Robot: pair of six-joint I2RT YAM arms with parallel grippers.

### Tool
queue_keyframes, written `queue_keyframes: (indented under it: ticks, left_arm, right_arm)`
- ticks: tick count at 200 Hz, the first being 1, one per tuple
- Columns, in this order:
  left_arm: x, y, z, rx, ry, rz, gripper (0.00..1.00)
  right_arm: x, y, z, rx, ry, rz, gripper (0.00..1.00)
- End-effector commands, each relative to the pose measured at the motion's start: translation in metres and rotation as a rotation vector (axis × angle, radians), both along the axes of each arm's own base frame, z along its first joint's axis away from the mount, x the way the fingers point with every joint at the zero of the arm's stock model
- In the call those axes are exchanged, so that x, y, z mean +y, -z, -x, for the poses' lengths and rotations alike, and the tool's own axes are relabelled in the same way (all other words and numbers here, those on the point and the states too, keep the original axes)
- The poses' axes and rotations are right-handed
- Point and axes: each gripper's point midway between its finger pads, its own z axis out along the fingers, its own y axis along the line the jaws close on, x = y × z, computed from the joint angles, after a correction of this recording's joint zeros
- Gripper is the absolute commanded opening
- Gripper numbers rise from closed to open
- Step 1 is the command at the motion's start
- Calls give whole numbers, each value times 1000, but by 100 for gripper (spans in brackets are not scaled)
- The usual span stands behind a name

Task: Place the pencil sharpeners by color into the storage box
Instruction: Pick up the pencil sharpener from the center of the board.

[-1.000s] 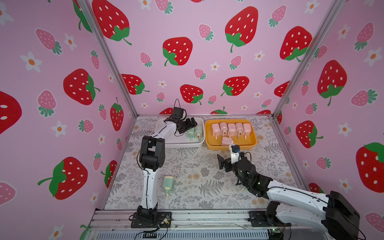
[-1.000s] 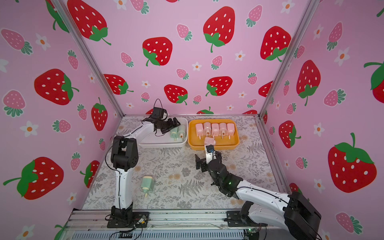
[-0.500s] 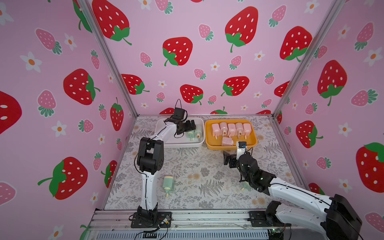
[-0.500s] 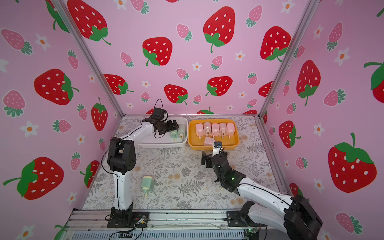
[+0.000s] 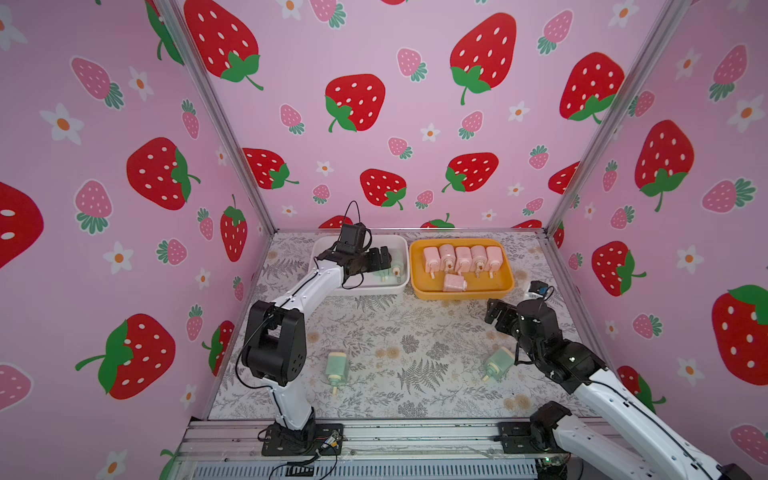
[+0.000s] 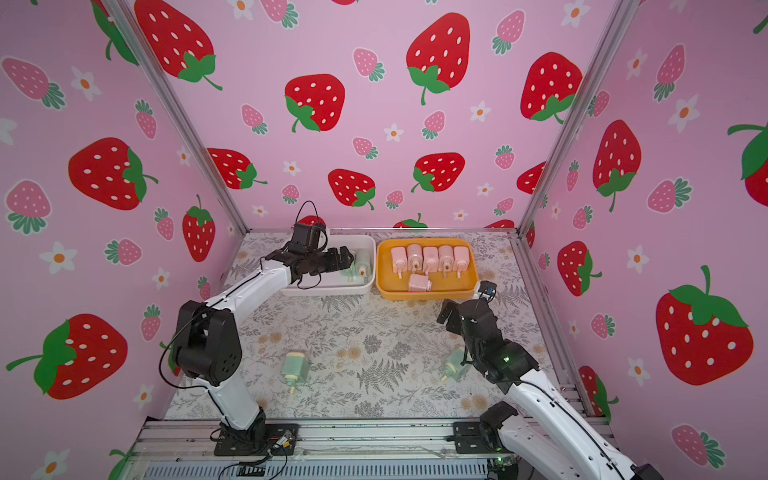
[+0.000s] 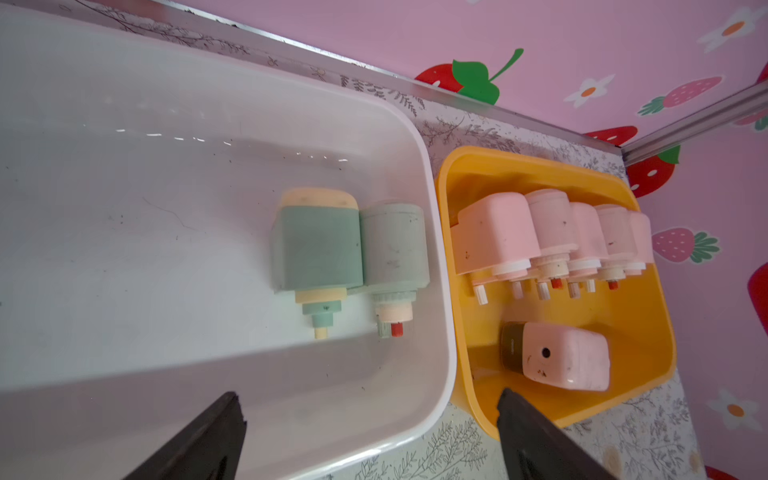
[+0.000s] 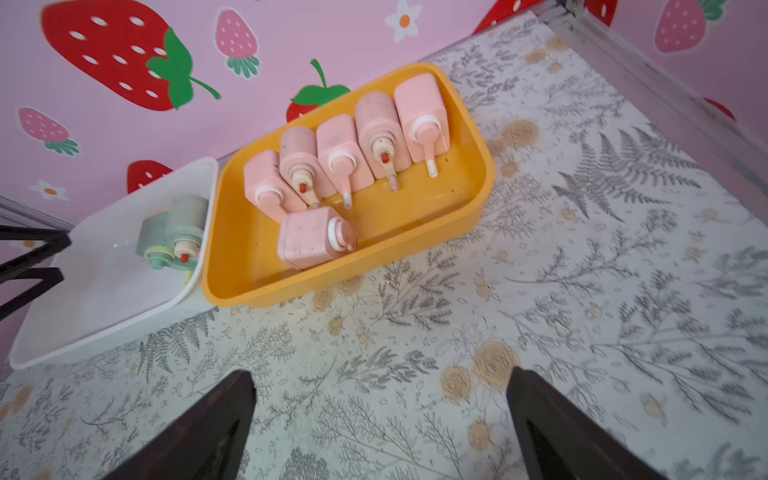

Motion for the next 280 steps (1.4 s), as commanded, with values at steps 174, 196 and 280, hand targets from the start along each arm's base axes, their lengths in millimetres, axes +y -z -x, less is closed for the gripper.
queue_keyframes:
  ticks: [174,196,280]
  left_arm:
    - [-84,12,97,-119,344,-11,100]
    - [-86,14,99,-126,369,-36,100]
    - [-82,16,100,-195,350,-164,100]
  right_arm:
    - [-18,94,75,774,340,-470,84]
    - [-18,91,71,839,324,-451,85]
    - [-7,115,65,1026,310,-465,84]
